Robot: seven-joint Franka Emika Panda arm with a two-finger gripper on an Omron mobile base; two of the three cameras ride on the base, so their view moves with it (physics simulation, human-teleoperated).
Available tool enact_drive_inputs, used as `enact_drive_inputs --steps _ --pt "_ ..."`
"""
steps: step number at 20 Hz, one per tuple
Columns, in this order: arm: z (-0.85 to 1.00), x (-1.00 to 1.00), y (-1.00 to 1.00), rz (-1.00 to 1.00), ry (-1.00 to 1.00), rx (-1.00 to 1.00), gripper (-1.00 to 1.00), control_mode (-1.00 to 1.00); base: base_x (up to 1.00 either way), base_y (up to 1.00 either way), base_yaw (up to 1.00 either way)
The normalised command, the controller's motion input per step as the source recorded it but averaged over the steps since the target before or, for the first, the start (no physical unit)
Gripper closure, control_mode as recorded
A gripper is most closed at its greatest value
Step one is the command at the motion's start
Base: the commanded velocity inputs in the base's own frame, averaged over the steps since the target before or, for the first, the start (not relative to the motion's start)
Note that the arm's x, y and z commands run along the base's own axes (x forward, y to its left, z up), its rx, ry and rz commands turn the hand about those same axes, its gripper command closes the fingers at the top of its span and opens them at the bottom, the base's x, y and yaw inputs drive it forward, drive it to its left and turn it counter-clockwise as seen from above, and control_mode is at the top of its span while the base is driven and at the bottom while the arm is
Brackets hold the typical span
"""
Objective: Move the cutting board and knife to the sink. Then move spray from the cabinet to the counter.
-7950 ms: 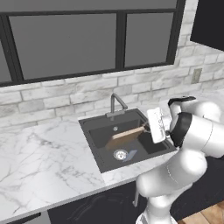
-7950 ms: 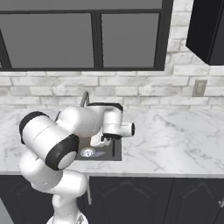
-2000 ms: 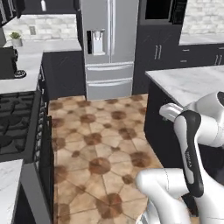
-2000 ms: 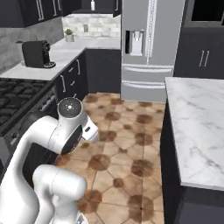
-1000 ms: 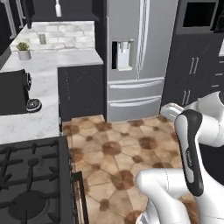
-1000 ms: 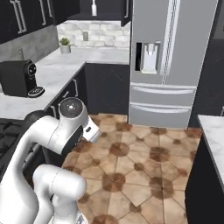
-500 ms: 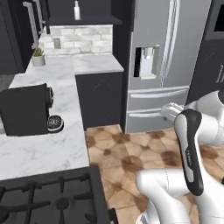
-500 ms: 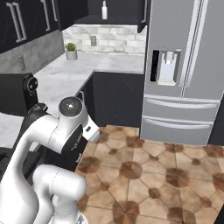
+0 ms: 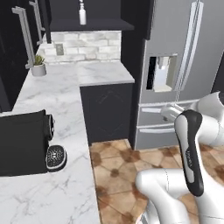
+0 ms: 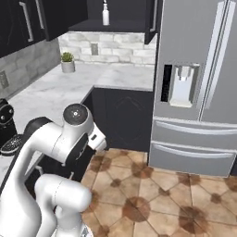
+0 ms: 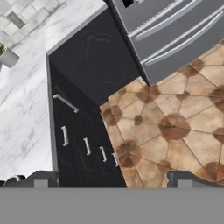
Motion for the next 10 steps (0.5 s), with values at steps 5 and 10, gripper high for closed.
enact_drive_inputs --steps 5,10 --pt "0.0 0.0 0.0 0.0 0.0 0.0 -1.0 1.0 1.0 0.69 0.0" --pt "0.0 0.0 0.0 0.0 0.0 0.0 -1.0 1.0 1.0 0.21 -0.02"
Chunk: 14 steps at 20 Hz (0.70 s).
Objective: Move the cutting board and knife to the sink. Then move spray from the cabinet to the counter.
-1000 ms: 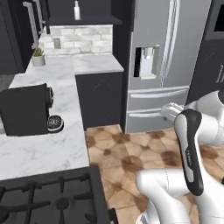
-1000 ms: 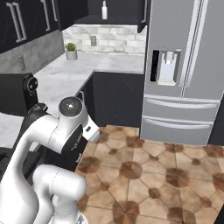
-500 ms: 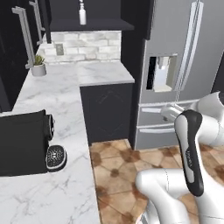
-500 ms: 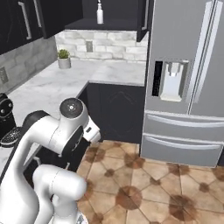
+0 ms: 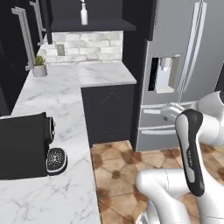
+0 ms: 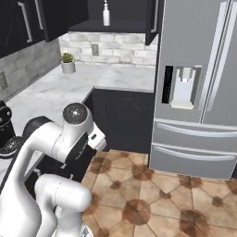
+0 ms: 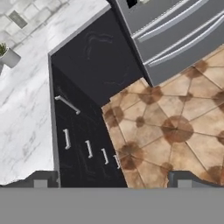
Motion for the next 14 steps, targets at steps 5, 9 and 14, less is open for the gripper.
enact_drive_inputs --steps 5,9,14 --pt "0.0 0.0 0.0 0.0 0.0 0.0 -1.0 1.0 0.46 -0.56 0.0" --pt "0.0 0.0 0.0 0.0 0.0 0.0 -1.0 1.0 0.84 0.29 0.0" --pt "0.0 0.0 0.0 0.0 0.0 0.0 -1.0 1.0 1.0 0.83 0.0"
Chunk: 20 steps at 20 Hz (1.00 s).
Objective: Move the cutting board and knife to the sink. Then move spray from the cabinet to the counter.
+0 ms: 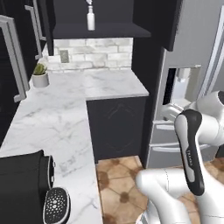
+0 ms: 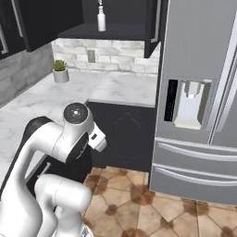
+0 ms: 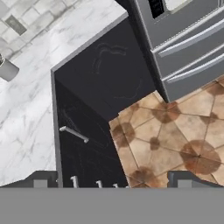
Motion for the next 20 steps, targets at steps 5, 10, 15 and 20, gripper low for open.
enact_drive_inputs --steps 5,10,15,20 --pt "0.0 0.0 0.0 0.0 0.0 0.0 -1.0 1.0 1.0 0.52 -0.03" --pt "0.0 0.0 0.0 0.0 0.0 0.0 -1.0 1.0 0.88 -0.44 -0.12" --pt "0.0 0.0 0.0 0.0 0.0 0.0 -1.0 1.0 0.89 0.4 0.0" --pt "0.0 0.0 0.0 0.0 0.0 0.0 -1.0 1.0 0.94 0.45 0.0"
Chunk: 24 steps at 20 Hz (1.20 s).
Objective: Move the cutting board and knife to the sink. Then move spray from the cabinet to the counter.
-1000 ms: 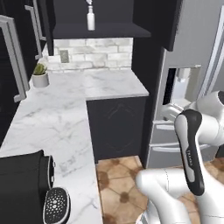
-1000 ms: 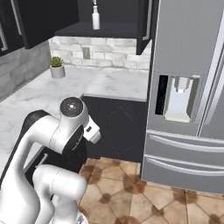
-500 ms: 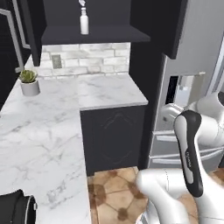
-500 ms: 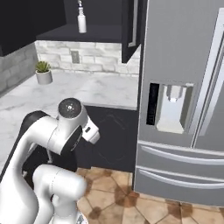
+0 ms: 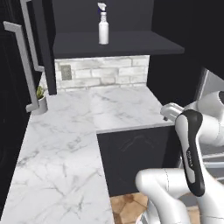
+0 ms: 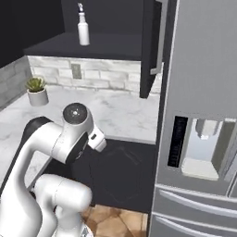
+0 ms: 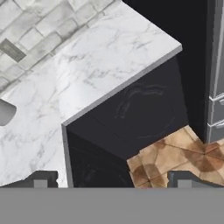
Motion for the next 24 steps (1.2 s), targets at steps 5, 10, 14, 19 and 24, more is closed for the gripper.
enact_drive_inputs --steps 5,10,14,19,24 --pt "0.0 0.0 0.0 0.0 0.0 0.0 -1.0 1.0 0.87 0.17 0.03" --pt "0.0 0.0 0.0 0.0 0.0 0.0 -1.0 1.0 0.73 0.21 0.01" --pt "0.0 0.0 0.0 0.0 0.0 0.0 -1.0 1.0 0.11 0.39 0.13" --pt "0.0 0.0 0.0 0.0 0.0 0.0 -1.0 1.0 0.16 0.55 0.21" --pt "0.0 0.0 0.0 0.0 0.0 0.0 -1.0 1.0 0.46 0.69 0.09"
